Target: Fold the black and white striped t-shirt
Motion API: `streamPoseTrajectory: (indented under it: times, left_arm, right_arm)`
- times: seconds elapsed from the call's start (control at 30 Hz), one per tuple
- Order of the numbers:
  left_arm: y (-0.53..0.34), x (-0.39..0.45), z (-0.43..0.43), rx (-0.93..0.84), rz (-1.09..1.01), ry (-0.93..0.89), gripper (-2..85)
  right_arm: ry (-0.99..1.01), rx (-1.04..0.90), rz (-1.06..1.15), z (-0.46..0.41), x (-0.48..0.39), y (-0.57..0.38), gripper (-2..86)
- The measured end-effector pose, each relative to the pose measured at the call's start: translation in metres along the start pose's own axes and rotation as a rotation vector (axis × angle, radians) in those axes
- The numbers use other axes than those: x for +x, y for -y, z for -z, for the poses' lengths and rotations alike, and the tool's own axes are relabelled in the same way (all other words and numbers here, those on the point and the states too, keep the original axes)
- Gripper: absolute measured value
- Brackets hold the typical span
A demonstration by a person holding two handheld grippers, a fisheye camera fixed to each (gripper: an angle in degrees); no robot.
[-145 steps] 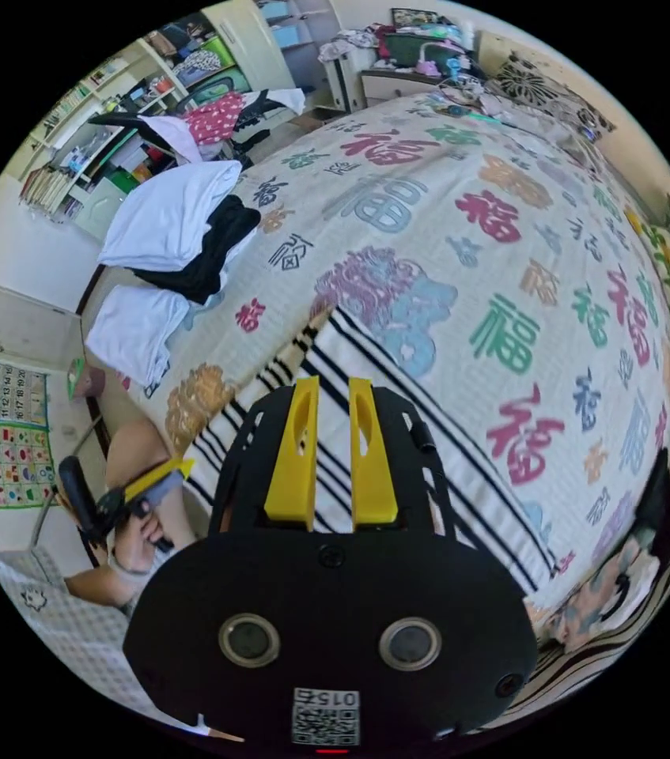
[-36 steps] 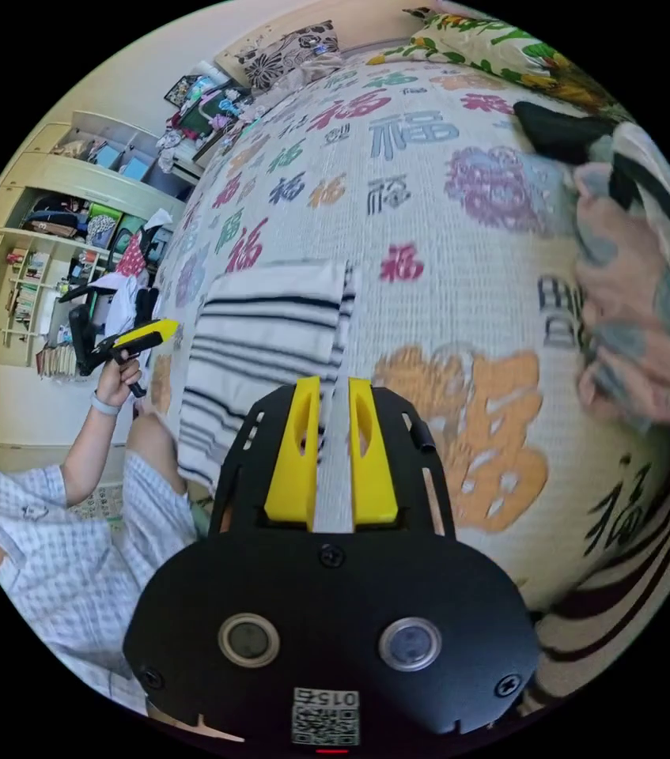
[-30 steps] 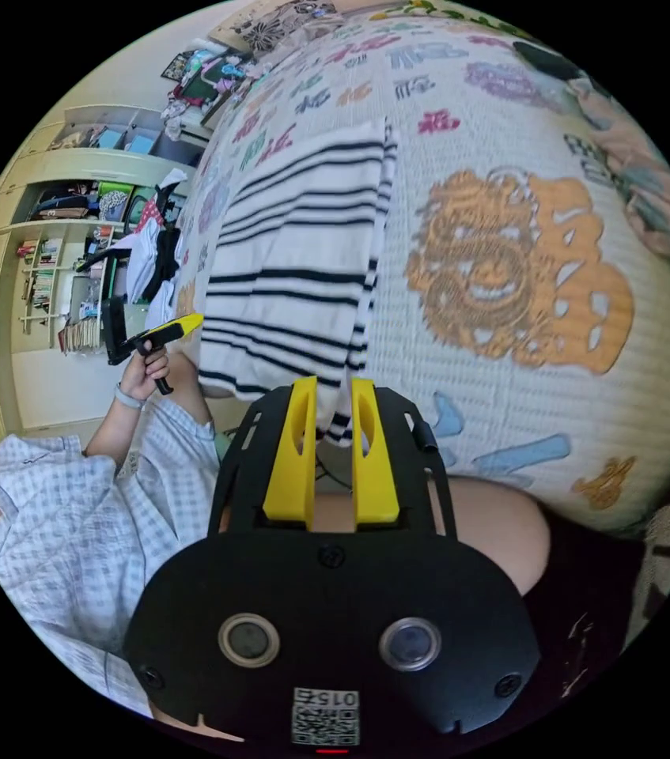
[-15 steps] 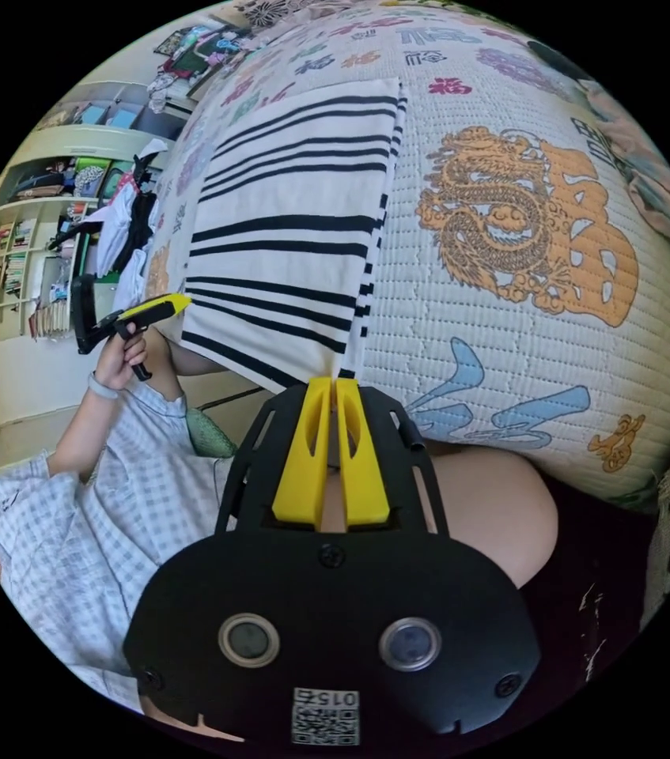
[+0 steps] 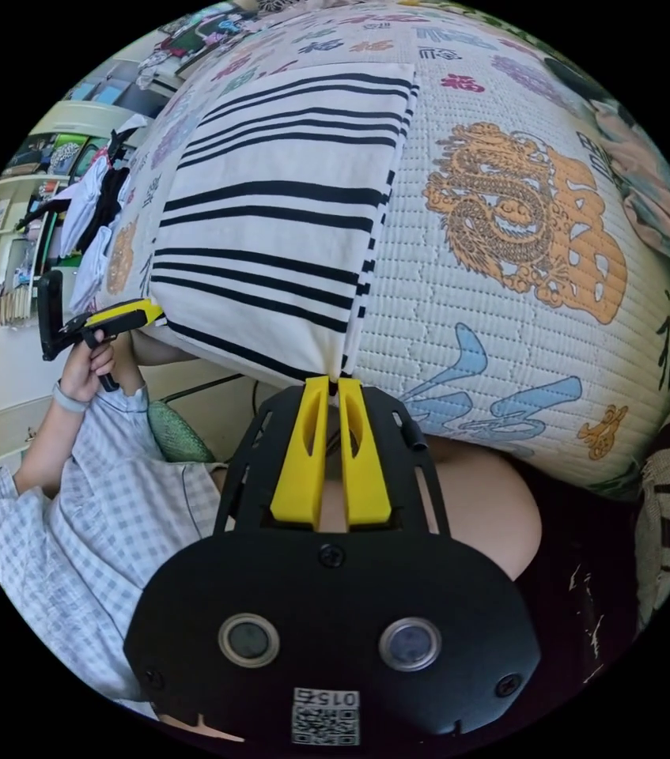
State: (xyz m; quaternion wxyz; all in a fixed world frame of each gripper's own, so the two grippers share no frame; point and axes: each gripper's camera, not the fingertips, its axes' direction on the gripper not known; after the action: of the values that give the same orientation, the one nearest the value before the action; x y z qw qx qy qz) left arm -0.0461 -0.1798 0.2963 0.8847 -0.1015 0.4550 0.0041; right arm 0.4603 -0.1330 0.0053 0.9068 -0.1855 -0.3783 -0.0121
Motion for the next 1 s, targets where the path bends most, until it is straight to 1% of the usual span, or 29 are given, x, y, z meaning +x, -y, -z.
streamPoseTrajectory:
  times: [0.13, 0.27, 0.3, 0.37, 0.43, 0.53, 0.67, 0.83, 1.0]
  left_arm:
    - [0.007, 0.002, 0.007, -0.035, -0.040, 0.056, 1.9]
    - [0.011, -0.007, 0.021, -0.063, -0.045, 0.031, 3.8]
    - [0.012, -0.010, 0.030, -0.052, -0.050, 0.038, 4.9]
    - [0.014, -0.015, 0.051, -0.005, -0.061, 0.041, 6.5]
    - [0.026, -0.027, 0.080, 0.090, -0.058, 0.013, 7.5]
    - [0.057, -0.043, 0.110, 0.207, -0.042, -0.032, 8.4]
    - [0.105, -0.058, 0.125, 0.278, -0.045, -0.039, 9.9]
    - [0.172, -0.086, 0.117, 0.260, -0.019, -0.090, 11.7]
    - [0.207, -0.105, 0.106, 0.241, -0.031, -0.156, 13.0]
  right_arm:
    - [-0.059, -0.006, 0.021, -0.002, -0.016, 0.001, 2.2]
    - [-0.071, -0.008, 0.044, 0.005, -0.025, -0.002, 4.7]
    - [-0.094, -0.002, 0.053, 0.008, -0.027, -0.003, 5.2]
    - [-0.229, 0.070, 0.073, 0.027, -0.032, -0.007, 5.7]
    - [-0.256, 0.140, 0.096, 0.043, -0.033, -0.004, 5.9]
    - [-0.189, 0.256, 0.090, 0.069, -0.025, 0.013, 6.5]
    - [-0.088, 0.384, 0.074, 0.091, -0.013, 0.054, 7.6]
    - [-0.056, 0.411, 0.062, 0.097, -0.003, 0.105, 8.6]
    - [-0.026, 0.387, 0.085, 0.097, 0.001, 0.139, 9.3]
